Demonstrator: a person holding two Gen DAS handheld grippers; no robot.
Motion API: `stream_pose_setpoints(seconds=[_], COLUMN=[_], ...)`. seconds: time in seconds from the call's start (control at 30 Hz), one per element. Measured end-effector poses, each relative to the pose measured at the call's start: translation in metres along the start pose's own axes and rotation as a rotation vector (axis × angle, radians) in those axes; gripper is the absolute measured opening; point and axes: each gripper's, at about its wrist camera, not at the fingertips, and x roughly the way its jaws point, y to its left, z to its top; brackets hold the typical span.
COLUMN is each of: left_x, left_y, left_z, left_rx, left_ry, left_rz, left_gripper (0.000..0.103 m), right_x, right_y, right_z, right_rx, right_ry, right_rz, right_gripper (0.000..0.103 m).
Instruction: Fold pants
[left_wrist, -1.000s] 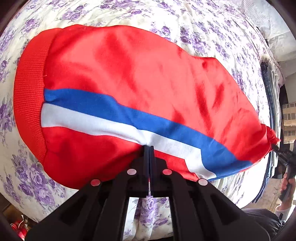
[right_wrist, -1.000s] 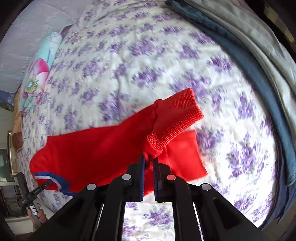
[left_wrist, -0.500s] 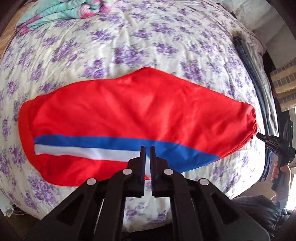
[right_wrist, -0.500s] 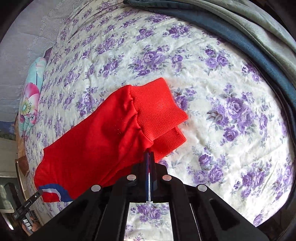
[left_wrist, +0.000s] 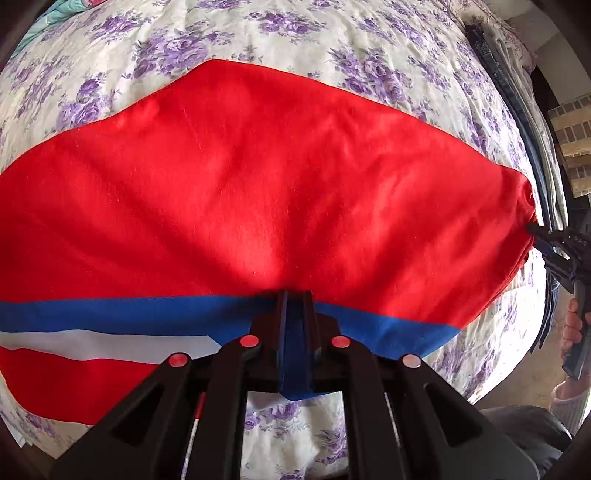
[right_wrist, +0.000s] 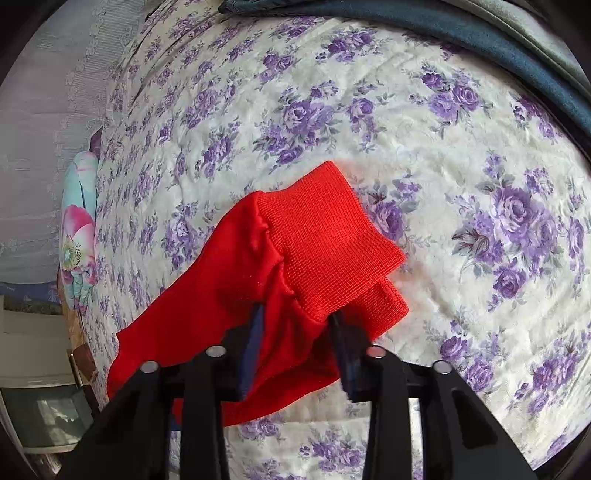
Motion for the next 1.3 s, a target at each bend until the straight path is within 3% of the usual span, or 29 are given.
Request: stream_pose_setpoints(seconds=[0.17, 0.3, 0.4, 0.53, 0.6, 0.7, 0.83, 0.97, 1.07, 1.23, 1.3], left_x=[-0.006, -0.004, -0.004, -0.008, -0.011, -0.007, -0.007, -0.009, -0.009, -0.015, -0.018], left_y=[0.005, 0.012, 0.019, 0.016, 0.012, 0.012, 0.022, 0.029, 0.028, 0.025, 0.022], left_z=[-0.015, -0.031, -0.03, -0.03, -0.032, -0.033, -0.033, -0.035, -0.036, -0.035, -0.033], left_rx=[-0.004, -0.022, -0.048, -0.031, -0.012, -0.009, -0.052, -0.061, -0.059, -0.058, -0.048], left_ry=[0.02, 0.006, 0.016, 0.014, 0.0, -0.013, -0.027, -0.026, -0.026, -0.026, -0.038], left_rz=[-0.009, -0.043, -0.077, -0.039, -0.006, 0.007, -0.033, -0.062, -0.062, -0.011, 0.013], left_gripper=[0.007, 0.007, 0.007, 0.007, 0.007, 0.007, 0.007, 0.007, 0.007, 0.007, 0.007], right_x=[-0.025, -0.006, 0.013, 0.006, -0.003, -0.014, 0.0, 0.05, 0.101, 0.17, 0.184], right_y=[-0.006, -0.021, -0.023, -0.002, 0.011, 0.053, 0.146, 0.252, 0.315, 0.358, 0.362], right_z=[-0.02, -0.026, -0.024, -0.028, -0.04, -0.065, -0.095, -0.117, -0.122, -0.129, -0.132], right_rx=[0.012, 0.014, -0.005, -0.073, -0.134, -0.332, -0.656, -0.97, -1.075, -1.188, -1.209], right_ry=[-0.004, 0.016, 0.033, 0.122, 0.17, 0.22, 0.245, 0.234, 0.309, 0.396, 0.427], right_rz=[-0.028, -0.057, -0.082, -0.163, -0.247, -0.298, -0.159, -0.046, 0.05, -0.007, -0.02], right_gripper=[0.013, 0.013, 0.02, 0.049, 0.05, 0.05, 0.05, 0.052, 0.057, 0.057, 0.039])
